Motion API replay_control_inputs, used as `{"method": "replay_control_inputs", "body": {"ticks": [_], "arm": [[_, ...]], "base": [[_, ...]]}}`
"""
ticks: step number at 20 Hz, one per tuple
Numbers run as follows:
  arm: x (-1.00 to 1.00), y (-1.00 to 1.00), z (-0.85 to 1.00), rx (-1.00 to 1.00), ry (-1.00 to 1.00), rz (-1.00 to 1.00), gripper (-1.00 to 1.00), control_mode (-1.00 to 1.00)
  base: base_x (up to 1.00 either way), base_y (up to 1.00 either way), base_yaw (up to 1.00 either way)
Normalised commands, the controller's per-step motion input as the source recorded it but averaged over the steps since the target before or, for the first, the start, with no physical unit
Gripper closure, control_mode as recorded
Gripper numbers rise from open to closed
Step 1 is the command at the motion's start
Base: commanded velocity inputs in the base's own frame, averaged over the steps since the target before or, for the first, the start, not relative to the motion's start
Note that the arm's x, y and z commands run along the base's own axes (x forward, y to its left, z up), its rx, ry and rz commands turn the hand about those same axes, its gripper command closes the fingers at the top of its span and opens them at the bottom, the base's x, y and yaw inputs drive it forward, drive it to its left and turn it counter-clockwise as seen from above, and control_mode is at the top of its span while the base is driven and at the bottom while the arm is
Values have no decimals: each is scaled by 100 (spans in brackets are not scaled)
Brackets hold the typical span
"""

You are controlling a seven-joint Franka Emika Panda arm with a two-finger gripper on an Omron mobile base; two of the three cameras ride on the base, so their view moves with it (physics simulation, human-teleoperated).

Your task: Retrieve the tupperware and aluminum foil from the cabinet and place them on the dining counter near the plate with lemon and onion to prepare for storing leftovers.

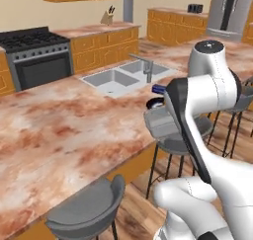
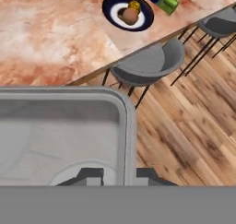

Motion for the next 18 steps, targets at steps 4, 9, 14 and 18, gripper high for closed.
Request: {"method": "replay_control_inputs", "body": {"ticks": [4, 9, 14, 18], "arm": [[0, 0, 0, 0, 0, 0, 100, 100], [0, 0, 0, 0, 0, 0, 100, 100], [0, 0, 0, 0, 0, 0, 100, 100], [0, 0, 0, 0, 0, 0, 100, 100]], "base": [[63, -100, 32], [60, -100, 31], [41, -100, 26], [43, -95, 24]]}}
